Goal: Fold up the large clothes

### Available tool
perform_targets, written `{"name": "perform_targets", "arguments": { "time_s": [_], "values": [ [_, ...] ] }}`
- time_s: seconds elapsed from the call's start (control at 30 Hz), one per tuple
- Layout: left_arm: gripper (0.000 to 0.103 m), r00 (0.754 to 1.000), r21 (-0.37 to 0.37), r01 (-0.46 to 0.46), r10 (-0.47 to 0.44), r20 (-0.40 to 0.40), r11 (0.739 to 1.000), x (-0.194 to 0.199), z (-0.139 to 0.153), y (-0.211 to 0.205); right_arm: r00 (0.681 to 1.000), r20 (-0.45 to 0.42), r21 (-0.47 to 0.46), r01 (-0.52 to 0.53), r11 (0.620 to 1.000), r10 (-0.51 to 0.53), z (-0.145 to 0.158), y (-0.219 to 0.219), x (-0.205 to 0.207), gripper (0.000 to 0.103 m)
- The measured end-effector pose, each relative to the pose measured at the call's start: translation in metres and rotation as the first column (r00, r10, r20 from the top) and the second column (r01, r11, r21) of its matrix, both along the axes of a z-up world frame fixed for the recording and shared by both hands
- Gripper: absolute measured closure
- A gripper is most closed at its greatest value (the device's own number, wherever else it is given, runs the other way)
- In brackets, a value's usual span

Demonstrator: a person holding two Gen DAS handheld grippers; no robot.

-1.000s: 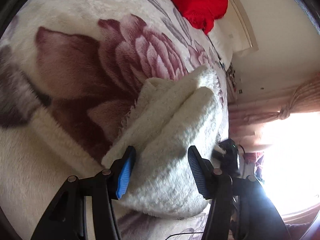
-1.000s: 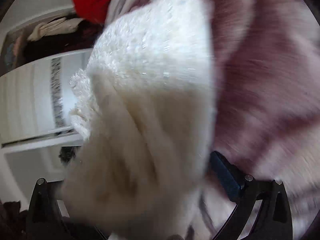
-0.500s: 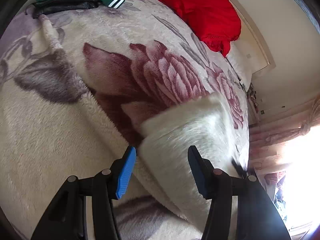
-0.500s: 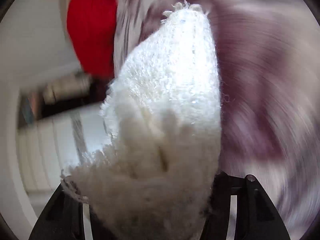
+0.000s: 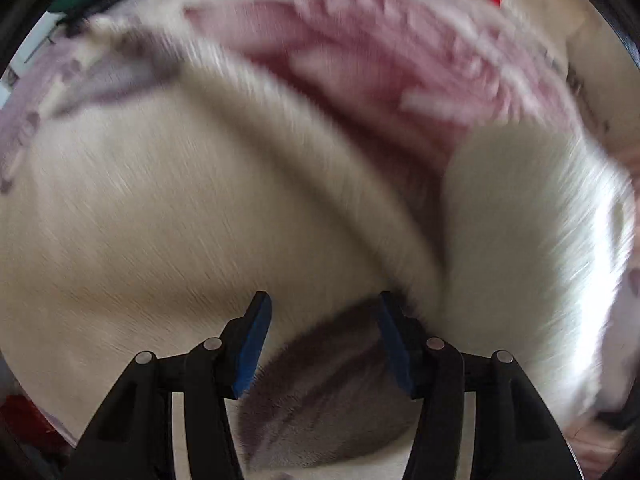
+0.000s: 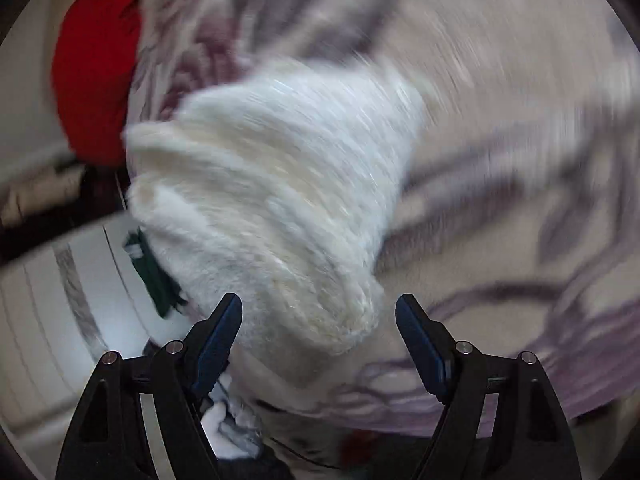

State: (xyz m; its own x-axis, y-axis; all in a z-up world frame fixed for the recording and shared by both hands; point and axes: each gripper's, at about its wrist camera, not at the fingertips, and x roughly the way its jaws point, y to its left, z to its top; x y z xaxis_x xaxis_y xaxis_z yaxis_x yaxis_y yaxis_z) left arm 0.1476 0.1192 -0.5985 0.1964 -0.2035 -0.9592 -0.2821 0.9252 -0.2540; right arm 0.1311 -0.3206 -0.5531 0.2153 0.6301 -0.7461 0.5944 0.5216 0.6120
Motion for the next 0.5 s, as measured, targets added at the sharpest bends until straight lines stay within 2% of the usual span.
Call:
{"name": "perform_targets", "arguments": {
  "time_s": [0.03,0.1,0.13,0.17,0.2,0.27,0.3,0.37,0.4,0.43,0.47,0.5],
  "values": [
    [0.05,1.0,0.028,0.008,-0.007,-0.01,1.0,-0.003,-0.01,-0.005,0.997,0.06,0.003,-0.043,0.999,0.043,0.017,-0.004,0.018,0.022],
    [0.036,0.999,0.052,0.017,-0.019,0.051,0.999,-0.008,-0.013,-0.013,0.975,0.143,-0.012,-0.17,0.985,0.169,0.051,0.001,0.056,0.022],
    [0.018,0.996,0.027,0.018,-0.02,0.083,0.999,-0.007,-0.015,-0.016,0.944,0.205,-0.031,-0.257,0.966,0.258,0.064,0.014,0.084,0.022],
    [0.007,0.995,0.016,0.014,-0.016,0.1,1.0,-0.007,-0.016,-0.018,0.916,0.228,-0.063,-0.326,0.943,0.331,0.072,0.023,0.1,0.022],
    [0.004,0.994,0.011,0.007,-0.008,0.112,1.0,-0.007,-0.018,-0.019,0.873,0.245,-0.139,-0.4,0.906,0.422,0.081,0.044,0.118,0.022],
    [0.0,0.992,0.0,-0.017,0.017,0.128,1.0,-0.006,-0.02,-0.018,0.788,0.269,-0.207,-0.514,0.832,0.554,0.078,0.093,0.161,0.022],
    [0.0,0.991,-0.008,-0.029,0.03,0.132,1.0,-0.005,-0.021,-0.016,0.75,0.258,-0.24,-0.56,0.793,0.609,0.072,0.114,0.166,0.022],
    [0.0,0.991,-0.021,-0.04,0.042,0.125,0.999,-0.005,-0.02,-0.013,0.667,0.197,-0.261,-0.671,0.694,0.718,0.05,0.148,0.194,0.022],
    [0.0,0.992,-0.021,-0.043,0.045,0.122,0.999,-0.005,-0.02,-0.012,0.63,0.134,-0.28,-0.717,0.639,0.765,0.035,0.165,0.206,0.022],
    [0.0,0.992,-0.021,-0.046,0.048,0.119,0.999,-0.005,-0.019,-0.012,0.605,0.088,-0.304,-0.74,0.6,0.791,0.023,0.179,0.217,0.022],
    [0.0,0.992,-0.023,-0.047,0.049,0.115,0.999,-0.003,-0.017,-0.012,0.599,0.087,-0.309,-0.744,0.593,0.796,0.017,0.188,0.221,0.036],
    [0.0,0.992,-0.026,-0.048,0.051,0.111,0.998,-0.003,-0.015,-0.011,0.603,0.116,-0.302,-0.736,0.606,0.79,0.018,0.19,0.22,0.062]
  ]
}}
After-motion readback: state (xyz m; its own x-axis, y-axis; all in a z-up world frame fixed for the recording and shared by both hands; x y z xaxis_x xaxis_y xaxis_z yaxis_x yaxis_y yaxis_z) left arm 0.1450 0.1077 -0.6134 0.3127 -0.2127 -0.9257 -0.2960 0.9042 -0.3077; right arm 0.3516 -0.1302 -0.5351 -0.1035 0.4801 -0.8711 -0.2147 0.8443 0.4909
